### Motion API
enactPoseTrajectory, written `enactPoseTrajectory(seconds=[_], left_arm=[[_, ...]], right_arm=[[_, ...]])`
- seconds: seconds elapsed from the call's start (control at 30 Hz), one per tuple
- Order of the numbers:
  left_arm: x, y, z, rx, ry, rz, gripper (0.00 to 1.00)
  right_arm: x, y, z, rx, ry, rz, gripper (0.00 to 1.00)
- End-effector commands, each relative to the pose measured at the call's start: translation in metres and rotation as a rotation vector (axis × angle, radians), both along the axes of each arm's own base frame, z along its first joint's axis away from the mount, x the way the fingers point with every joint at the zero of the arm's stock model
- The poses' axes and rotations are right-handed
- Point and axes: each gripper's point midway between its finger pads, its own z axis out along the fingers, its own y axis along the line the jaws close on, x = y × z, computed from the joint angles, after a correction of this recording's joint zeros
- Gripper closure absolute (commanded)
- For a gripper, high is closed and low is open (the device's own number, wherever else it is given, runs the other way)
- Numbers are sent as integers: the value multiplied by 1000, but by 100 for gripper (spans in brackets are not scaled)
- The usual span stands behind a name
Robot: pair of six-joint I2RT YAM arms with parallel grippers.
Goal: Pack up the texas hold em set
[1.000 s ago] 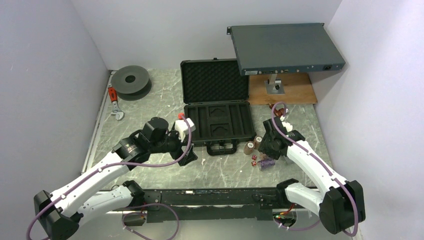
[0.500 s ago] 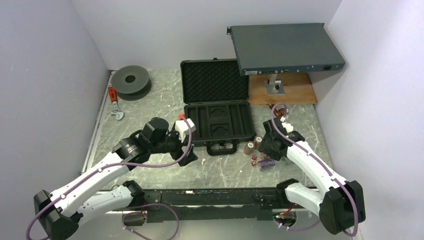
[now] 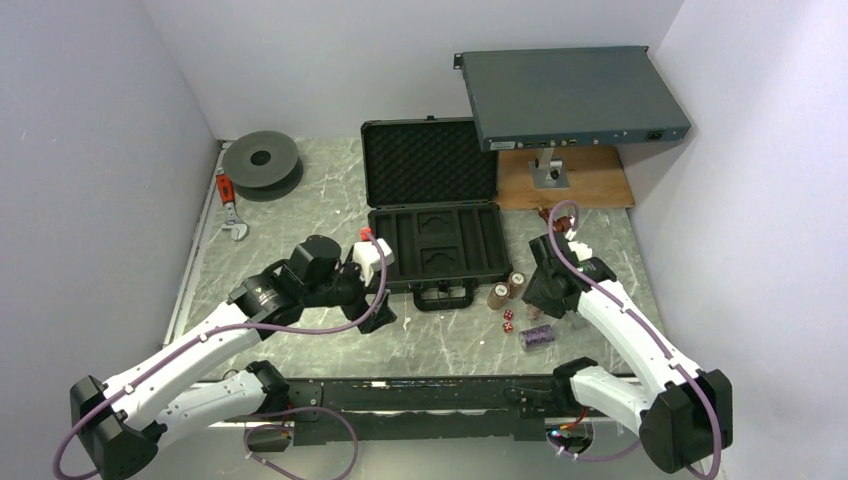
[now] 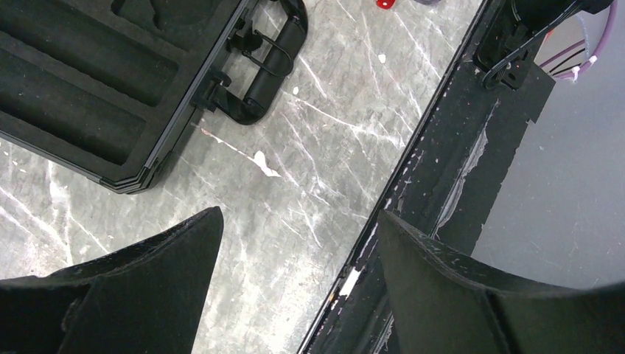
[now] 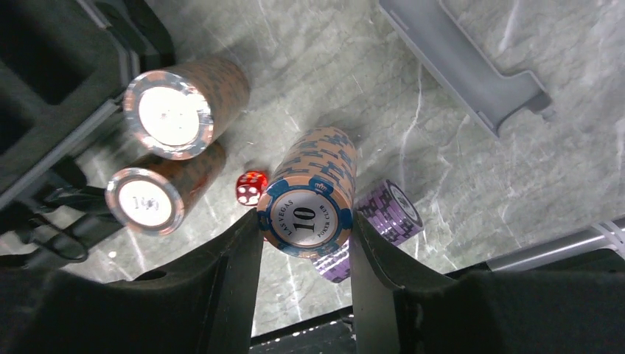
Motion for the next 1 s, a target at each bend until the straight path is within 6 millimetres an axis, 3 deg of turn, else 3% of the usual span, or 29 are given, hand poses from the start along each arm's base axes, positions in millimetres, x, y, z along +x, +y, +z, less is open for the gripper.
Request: enactPoseTrajectory(seconds=[0.0,0.27,0.37,0.53,0.7,0.97], left_arm=[[2,-2,7,-8,-37,-9,18],[1,-4,5,-1,-33,-18,18],[1,-4,4,0,-36,-21,18],[1,-5,6,-7,-51,-23,18],[-1,-7,11,-33,-83,-35,19],[3,-2,26,-69,-213,-51,18]], right_arm=[[15,-4,45,-8,-121,-22,100],[19,-14,84,-58,-196,24,100],[27,-5,101,-37,-254,114,100],[40,34,137,102,-380,342,100],[40,90,174,326,-509,615,100],[32,148,210,587,-627,896,100]])
